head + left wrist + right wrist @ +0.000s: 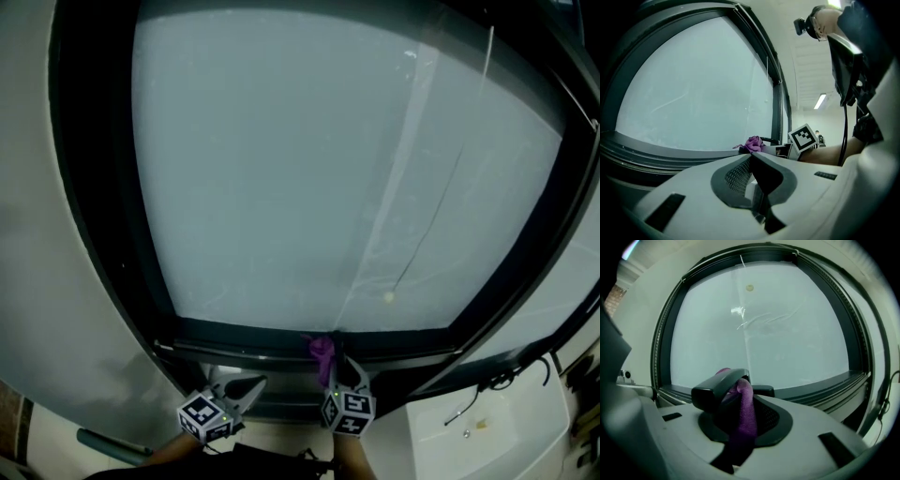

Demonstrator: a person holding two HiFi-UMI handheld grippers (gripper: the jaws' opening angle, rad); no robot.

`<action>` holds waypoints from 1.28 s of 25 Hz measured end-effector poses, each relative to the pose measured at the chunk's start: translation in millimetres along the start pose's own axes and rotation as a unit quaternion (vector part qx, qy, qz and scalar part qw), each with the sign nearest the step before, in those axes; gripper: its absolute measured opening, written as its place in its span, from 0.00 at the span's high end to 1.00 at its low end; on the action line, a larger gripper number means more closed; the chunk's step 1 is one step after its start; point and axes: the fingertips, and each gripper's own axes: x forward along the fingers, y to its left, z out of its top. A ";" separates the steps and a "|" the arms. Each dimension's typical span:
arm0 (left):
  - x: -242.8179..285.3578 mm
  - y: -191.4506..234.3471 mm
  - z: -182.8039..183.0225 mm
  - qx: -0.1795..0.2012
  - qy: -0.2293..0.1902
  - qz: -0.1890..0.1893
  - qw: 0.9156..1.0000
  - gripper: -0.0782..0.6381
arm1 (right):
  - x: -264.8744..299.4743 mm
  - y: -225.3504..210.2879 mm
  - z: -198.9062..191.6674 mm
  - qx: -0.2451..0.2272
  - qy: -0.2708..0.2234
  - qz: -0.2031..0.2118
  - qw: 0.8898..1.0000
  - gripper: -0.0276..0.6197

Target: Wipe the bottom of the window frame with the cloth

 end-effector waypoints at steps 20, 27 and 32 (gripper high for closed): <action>54.3 -46.2 3.2 0.008 -0.016 0.053 0.998 0.89 | 12.0 -44.7 20.9 -0.162 0.080 0.074 0.981 0.84; 47.4 -26.3 5.8 0.012 -0.008 0.047 0.999 0.89 | 29.1 -57.3 36.1 -0.149 0.081 0.027 0.985 0.84; 59.1 -15.0 20.8 0.013 -0.021 0.026 0.999 0.89 | 31.7 -59.9 32.8 -0.150 0.099 0.001 0.984 0.84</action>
